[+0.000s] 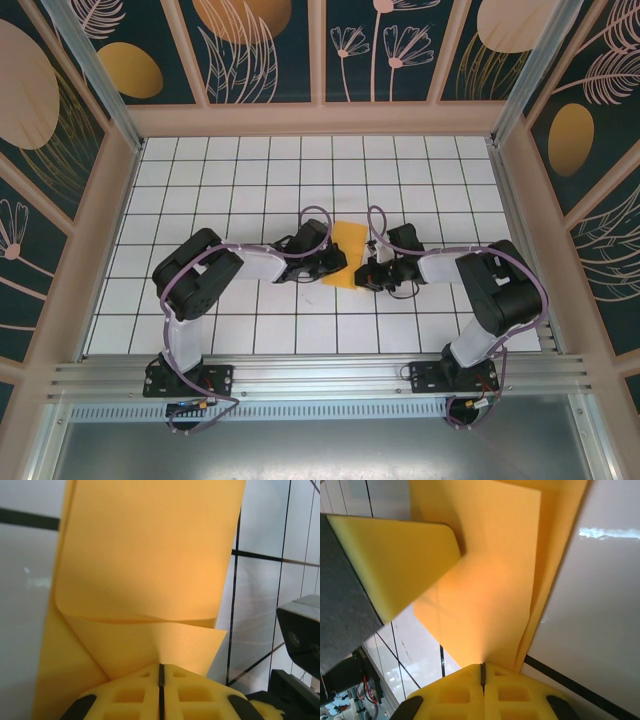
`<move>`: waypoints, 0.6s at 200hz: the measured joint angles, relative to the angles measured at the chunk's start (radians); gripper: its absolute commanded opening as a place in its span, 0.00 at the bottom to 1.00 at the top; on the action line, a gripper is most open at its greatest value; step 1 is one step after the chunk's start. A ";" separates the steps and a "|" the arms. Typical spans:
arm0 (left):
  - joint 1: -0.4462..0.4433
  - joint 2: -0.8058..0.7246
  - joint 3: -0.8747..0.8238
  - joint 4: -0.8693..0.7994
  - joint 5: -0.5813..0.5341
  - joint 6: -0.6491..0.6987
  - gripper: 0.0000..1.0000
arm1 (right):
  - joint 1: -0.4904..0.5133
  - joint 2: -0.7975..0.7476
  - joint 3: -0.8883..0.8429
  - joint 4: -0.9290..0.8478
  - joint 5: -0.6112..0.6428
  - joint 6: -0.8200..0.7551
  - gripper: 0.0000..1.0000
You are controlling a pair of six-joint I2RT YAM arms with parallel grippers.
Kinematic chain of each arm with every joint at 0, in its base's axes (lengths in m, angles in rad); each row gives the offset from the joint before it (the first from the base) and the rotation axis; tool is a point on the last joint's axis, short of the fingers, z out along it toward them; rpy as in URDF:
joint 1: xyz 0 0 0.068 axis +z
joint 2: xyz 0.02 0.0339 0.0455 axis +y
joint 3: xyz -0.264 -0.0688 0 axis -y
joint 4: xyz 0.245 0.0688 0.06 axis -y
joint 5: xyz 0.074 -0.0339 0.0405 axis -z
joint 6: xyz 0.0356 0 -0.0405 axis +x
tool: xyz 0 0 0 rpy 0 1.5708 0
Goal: Fold a paper plane with a square sheet of paper (pick it up from the middle)
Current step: Fold the triangle a second time at the center of the table.
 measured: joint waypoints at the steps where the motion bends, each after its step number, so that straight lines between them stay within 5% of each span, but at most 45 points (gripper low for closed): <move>1: 0.000 0.000 0.000 0.000 0.000 0.000 0.11 | 0.000 0.000 0.000 0.000 0.000 0.000 0.00; 120: 0.053 0.000 0.009 -0.012 -0.008 0.018 0.12 | 0.000 0.000 0.000 0.000 0.000 0.000 0.00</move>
